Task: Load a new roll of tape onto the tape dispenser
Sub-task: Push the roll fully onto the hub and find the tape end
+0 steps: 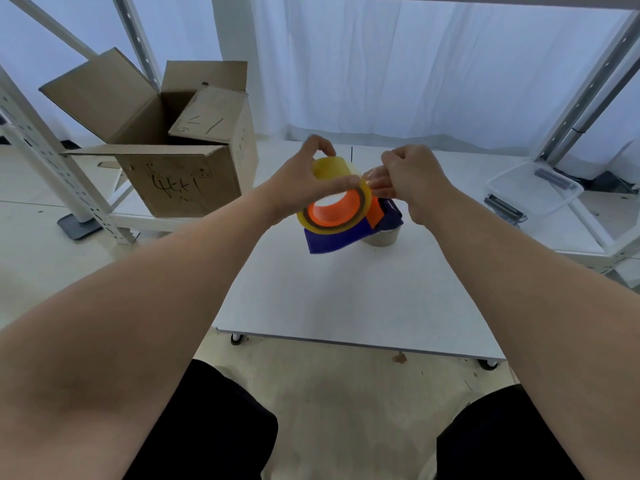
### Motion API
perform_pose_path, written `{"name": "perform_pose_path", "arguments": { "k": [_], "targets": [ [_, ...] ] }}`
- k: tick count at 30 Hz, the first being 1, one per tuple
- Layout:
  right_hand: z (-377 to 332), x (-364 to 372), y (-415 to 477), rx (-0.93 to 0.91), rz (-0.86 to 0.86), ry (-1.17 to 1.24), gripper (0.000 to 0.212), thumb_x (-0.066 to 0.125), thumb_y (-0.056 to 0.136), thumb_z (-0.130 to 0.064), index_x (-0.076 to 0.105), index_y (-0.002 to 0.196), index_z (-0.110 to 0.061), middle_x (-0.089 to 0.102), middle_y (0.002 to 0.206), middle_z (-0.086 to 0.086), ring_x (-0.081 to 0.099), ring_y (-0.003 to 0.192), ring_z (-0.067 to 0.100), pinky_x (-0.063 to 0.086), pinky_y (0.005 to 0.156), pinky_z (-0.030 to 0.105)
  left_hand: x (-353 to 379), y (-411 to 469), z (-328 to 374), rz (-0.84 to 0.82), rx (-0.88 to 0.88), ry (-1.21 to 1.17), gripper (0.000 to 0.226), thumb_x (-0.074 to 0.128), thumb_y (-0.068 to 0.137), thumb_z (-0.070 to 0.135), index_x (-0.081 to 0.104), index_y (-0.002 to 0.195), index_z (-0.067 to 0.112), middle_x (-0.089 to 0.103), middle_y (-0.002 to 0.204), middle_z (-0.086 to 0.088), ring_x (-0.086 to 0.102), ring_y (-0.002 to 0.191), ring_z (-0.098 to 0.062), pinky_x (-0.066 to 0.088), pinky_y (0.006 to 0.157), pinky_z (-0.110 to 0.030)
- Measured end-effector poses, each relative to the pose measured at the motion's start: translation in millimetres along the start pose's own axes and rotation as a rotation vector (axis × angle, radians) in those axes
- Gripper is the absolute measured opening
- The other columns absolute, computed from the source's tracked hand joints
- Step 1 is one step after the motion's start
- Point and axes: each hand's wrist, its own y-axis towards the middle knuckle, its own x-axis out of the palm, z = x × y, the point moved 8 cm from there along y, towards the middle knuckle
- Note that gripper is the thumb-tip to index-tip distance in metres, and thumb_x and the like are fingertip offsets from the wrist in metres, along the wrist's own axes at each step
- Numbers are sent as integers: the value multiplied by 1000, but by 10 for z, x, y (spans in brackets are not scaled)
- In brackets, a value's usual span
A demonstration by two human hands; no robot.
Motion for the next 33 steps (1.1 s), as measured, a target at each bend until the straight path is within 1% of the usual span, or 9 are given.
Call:
{"name": "perform_pose_path", "arguments": {
  "k": [2, 6, 9, 12, 15, 17, 19, 27, 33],
  "targets": [
    [-55, 14, -23, -84, 6, -147, 21, 42, 96, -14, 53, 78, -11, 71, 87, 19, 69, 74, 26, 60, 73, 35, 98, -10, -19, -59, -13, 108, 56, 72, 70, 53, 41, 113, 36, 53, 97, 7, 59, 86, -16, 53, 63, -26],
    [-68, 135, -78, -128, -78, -208, 8, 45, 96, -15, 50, 96, -9, 72, 88, 15, 69, 78, 23, 59, 74, 34, 273, -19, -114, -166, -78, 265, 60, 72, 72, 47, 41, 121, 31, 51, 107, 4, 56, 87, -14, 51, 61, -24],
    [-108, 193, -105, -178, -100, -274, 6, 46, 97, -16, 49, 97, -12, 70, 91, 14, 69, 81, 23, 59, 77, 36, 314, -18, -146, -170, -87, 259, 64, 72, 74, 41, 36, 125, 29, 52, 103, 3, 57, 83, -14, 47, 58, -21],
    [-87, 166, -106, -149, -118, -218, 7, 47, 97, -17, 50, 100, -12, 69, 85, 10, 69, 77, 19, 59, 69, 28, 296, -13, -103, -140, -88, 185, 63, 68, 76, 49, 35, 127, 34, 51, 93, 10, 55, 81, -10, 48, 60, -21],
    [-76, 148, -123, -149, -150, -192, 6, 48, 96, -18, 50, 99, -13, 67, 81, 5, 67, 74, 13, 58, 62, 22, 286, -11, -137, -144, -163, 59, 39, 52, 85, 56, 45, 119, 38, 55, 105, 4, 54, 85, -11, 45, 63, -24],
    [-59, 160, -129, -141, -178, -178, 7, 49, 96, -19, 51, 99, -12, 70, 87, 10, 70, 79, 19, 60, 70, 29, 279, -11, -169, -161, -179, 53, 21, 47, 91, 48, 50, 111, 39, 55, 110, 2, 53, 87, -13, 44, 65, -25],
    [-38, 159, -127, -123, -193, -158, 5, 50, 96, -18, 51, 95, -13, 71, 90, 14, 71, 82, 23, 60, 75, 34, 280, -9, -194, -181, -180, 54, 13, 49, 92, 42, 54, 104, 41, 56, 107, 3, 53, 89, -16, 46, 66, -26],
    [45, 92, -92, -43, -127, 57, 8, 55, 92, -13, 57, 84, -11, 70, 79, 8, 69, 72, 19, 61, 66, 29, 218, 37, -184, -73, -217, 2, 9, 51, 90, 36, 58, 95, 40, 52, 96, 10, 50, 83, -15, 41, 62, -27],
    [-82, 136, -101, -170, -118, -33, 2, 62, 88, -9, 60, 87, -7, 65, 76, 8, 63, 65, 17, 59, 61, 27, 253, 49, -215, -80, -238, 48, 6, 51, 91, 40, 56, 89, 39, 50, 94, 9, 48, 82, -16, 39, 61, -27]
  ]
}}
